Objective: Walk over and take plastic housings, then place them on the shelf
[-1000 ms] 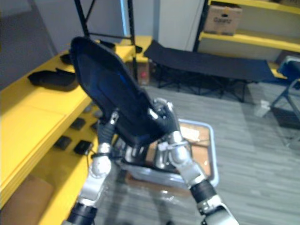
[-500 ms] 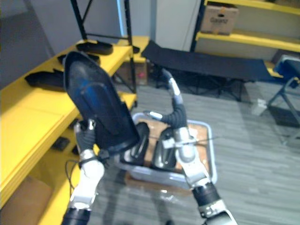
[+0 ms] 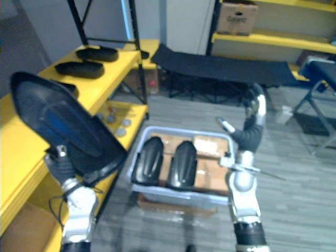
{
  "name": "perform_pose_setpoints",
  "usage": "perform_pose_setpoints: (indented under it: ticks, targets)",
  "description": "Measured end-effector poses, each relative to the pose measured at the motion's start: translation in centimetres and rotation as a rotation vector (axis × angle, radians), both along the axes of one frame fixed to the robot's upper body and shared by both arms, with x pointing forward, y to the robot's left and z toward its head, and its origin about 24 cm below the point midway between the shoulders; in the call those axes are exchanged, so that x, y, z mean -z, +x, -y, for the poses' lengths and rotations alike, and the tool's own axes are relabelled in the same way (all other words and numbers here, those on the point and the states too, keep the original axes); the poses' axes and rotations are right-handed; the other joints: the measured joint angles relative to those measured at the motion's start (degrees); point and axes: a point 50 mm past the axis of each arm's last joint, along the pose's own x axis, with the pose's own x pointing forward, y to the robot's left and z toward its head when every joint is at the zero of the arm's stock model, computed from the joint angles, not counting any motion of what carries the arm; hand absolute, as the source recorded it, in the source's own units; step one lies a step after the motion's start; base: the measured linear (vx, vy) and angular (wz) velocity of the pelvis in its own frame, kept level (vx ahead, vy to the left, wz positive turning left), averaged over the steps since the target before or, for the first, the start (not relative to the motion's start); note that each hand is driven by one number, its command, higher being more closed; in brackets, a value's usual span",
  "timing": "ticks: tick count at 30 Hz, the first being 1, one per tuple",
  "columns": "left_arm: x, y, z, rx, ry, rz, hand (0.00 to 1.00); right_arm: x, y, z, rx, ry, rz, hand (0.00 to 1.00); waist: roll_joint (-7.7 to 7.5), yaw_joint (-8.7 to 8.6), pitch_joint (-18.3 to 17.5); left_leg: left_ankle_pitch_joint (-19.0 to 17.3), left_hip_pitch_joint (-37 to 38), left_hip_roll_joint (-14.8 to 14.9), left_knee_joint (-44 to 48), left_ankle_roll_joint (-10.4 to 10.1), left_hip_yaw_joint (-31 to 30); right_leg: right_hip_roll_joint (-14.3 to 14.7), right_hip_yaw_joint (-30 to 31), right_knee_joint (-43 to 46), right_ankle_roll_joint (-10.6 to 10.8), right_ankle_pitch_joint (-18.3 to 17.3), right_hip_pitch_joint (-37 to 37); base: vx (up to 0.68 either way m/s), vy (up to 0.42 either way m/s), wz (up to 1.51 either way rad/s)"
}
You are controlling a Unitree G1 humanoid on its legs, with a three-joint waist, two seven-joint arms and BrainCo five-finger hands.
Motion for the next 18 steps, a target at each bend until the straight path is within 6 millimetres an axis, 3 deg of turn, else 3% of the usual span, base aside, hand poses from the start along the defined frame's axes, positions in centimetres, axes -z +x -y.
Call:
perform_pose_setpoints:
  ticks: [4,8,15,18]
  targets:
    - [-2.0,-1.0,-0.2,-0.014,0.047,0.138,1.0,1.3,-0.7,0.1,-0.033,0.072,-0.032,0.0,1.97,-0.51,-0.07,-0.07,-0.01,-0.01,0.0,0.04,0.2,-0.02,0.09,0.0,0.04,-0.05,-0.05,0.0,0.0,0.0]
    - [-2.8,-1.8,0.1,-0.017,0.065,0.196,1.0,2.4,-1.2,-0.2,-0.06,0.117,-0.064,0.0,2.16,-0.69,-0.2,-0.17,-0.07,0.18,0.02,-0.11,0.22,0.17,0.08,0.0,0.18,-0.48,-0.11,0.0,0.0,0.0]
    - [-2.6,-3.1,-0.5,-0.055,0.151,0.151,1.0,3.9,-0.8,-1.5,-0.161,0.106,-0.122,0.0,2.13,-0.51,-0.2,-0.3,-1.0,0.17,0.34,-0.19,-1.28,0.07,-1.13,0.0,0.15,-0.85,-0.23,0.02,-0.002,0.08]
    - [-3.6,-4.3,-1.1,-0.106,0.226,0.155,1.0,4.8,-0.5,-2.4,-0.233,0.092,-0.167,0.0,2.11,0.92,-0.18,-0.31,-1.54,0.06,0.46,-0.17,-2.84,-0.08,-2.59,0.0,0.08,-0.97,0.02,0.04,-0.005,0.23]
